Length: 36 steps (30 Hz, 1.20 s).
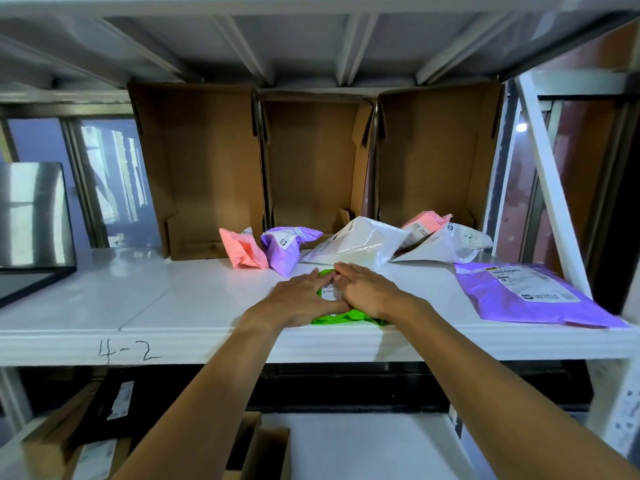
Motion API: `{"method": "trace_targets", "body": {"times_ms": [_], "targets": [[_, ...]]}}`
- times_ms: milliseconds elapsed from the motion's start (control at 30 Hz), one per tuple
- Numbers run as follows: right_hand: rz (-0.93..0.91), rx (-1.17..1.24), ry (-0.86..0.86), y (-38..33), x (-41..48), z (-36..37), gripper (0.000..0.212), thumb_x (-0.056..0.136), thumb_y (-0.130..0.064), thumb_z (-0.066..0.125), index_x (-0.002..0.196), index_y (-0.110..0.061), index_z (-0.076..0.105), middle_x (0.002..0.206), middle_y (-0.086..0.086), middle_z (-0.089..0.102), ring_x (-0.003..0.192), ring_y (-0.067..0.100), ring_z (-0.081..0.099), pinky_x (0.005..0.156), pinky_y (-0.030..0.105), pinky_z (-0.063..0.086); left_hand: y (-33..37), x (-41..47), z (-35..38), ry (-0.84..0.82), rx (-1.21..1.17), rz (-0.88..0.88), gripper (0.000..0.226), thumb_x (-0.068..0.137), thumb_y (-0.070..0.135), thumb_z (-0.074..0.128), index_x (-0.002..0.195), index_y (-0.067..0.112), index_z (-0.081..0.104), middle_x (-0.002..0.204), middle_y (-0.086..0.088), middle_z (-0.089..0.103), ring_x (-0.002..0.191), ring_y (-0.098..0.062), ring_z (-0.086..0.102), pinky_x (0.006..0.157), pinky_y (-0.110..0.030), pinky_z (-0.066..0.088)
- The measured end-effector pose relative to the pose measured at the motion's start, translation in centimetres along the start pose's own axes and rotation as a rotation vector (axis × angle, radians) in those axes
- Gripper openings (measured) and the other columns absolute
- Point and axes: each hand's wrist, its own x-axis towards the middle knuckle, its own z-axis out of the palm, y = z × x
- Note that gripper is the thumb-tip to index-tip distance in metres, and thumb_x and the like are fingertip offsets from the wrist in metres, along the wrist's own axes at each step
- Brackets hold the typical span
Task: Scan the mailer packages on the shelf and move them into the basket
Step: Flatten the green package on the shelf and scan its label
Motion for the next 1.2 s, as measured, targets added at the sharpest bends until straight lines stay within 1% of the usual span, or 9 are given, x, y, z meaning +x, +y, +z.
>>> {"method": "trace_targets", "body": {"times_ms": [200,400,500,600,733,800,933,1067,1200], "targets": [[0.028,-0.026,-0.110,-0.8,-0.2,-0.9,0.049,0.105,-0.031,0.026,0.152,-0.018,0.031,0.162,0.002,0.025,0.148,0.019,0.021,0.115,0.038,0.022,0.3,0.0,-0.2,-0.027,0.046,0.001,0.082,0.084,0.076,0.051,0.153,0.052,0.014,0.167,0.007,0.012,0.151,-0.023,0.022,0.120,-0.045,0.022],[-0.019,-0.014,-0.119,-0.7,-0.7,-0.9,0.049,0.108,-0.028,0.022,0.156,-0.018,0.027,0.166,-0.002,0.015,0.152,0.016,0.012,0.120,0.037,0.013,0.0,0.0,0.4,0.137,-0.085,0.032,0.082,0.065,0.080,0.047,0.143,0.055,0.040,0.155,0.012,0.041,0.140,-0.018,0.040,0.114,-0.042,0.035],[-0.050,-0.180,-0.100,-0.2,-0.1,-0.1,0.047,0.106,-0.024,0.025,0.151,-0.015,0.035,0.163,0.005,0.022,0.150,0.025,0.017,0.120,0.043,0.019,0.2,-0.5,0.5,0.251,-0.013,0.132,0.059,0.087,0.056,0.035,0.139,0.038,0.055,0.153,0.008,0.045,0.142,-0.015,0.037,0.118,-0.037,0.030],[-0.087,-0.277,0.027,0.1,0.0,0.7,0.041,0.105,-0.024,0.029,0.132,-0.008,0.055,0.143,0.014,0.048,0.136,0.031,0.039,0.112,0.040,0.031,0.7,-0.9,0.6,0.441,0.114,0.261,0.044,0.099,0.025,0.034,0.124,0.016,0.068,0.130,-0.003,0.066,0.120,-0.025,0.060,0.101,-0.033,0.045],[-0.120,-0.361,0.290,-0.2,-0.7,0.8,0.031,0.096,-0.024,0.048,0.114,-0.002,0.060,0.118,0.018,0.056,0.113,0.035,0.050,0.093,0.040,0.037,2.0,-0.1,0.8,0.237,0.016,-0.004,0.034,0.105,0.022,0.028,0.112,0.014,0.061,0.121,-0.016,0.063,0.108,-0.036,0.056,0.085,-0.041,0.042],[-0.090,-0.348,0.257,-0.7,-1.1,0.8,0.030,0.093,-0.023,0.052,0.115,-0.005,0.060,0.118,0.016,0.056,0.111,0.035,0.052,0.086,0.041,0.041,2.9,0.5,0.7,0.289,0.031,-0.067,0.031,0.100,0.024,0.036,0.098,0.013,0.065,0.114,-0.017,0.065,0.105,-0.036,0.058,0.082,-0.039,0.044],[-0.028,-0.206,0.122,-0.6,-1.6,0.7,0.028,0.095,-0.026,0.048,0.116,-0.011,0.060,0.125,0.014,0.061,0.113,0.035,0.057,0.078,0.036,0.039,3.9,1.1,1.5,0.435,0.209,-0.168,0.033,0.102,0.025,0.041,0.113,0.012,0.069,0.118,-0.014,0.067,0.113,-0.033,0.060,0.090,-0.038,0.047],[-0.027,-0.168,0.014,0.0,-1.7,0.8,0.039,0.103,-0.023,0.033,0.134,-0.006,0.047,0.139,0.015,0.046,0.130,0.033,0.043,0.102,0.043,0.040,2.9,1.5,2.1,0.388,0.138,0.047,0.045,0.100,0.029,0.026,0.109,0.014,0.067,0.122,-0.009,0.066,0.117,-0.030,0.060,0.098,-0.039,0.044],[0.005,-0.137,-0.021,0.4,-0.6,1.5,0.048,0.104,-0.025,0.026,0.148,-0.007,0.033,0.146,0.015,0.036,0.139,0.033,0.031,0.114,0.050,0.031,2.5,1.6,1.8,0.211,-0.046,0.029,0.036,0.107,0.022,0.032,0.134,0.010,0.054,0.143,-0.012,0.054,0.130,-0.029,0.050,0.108,-0.036,0.036]]}}
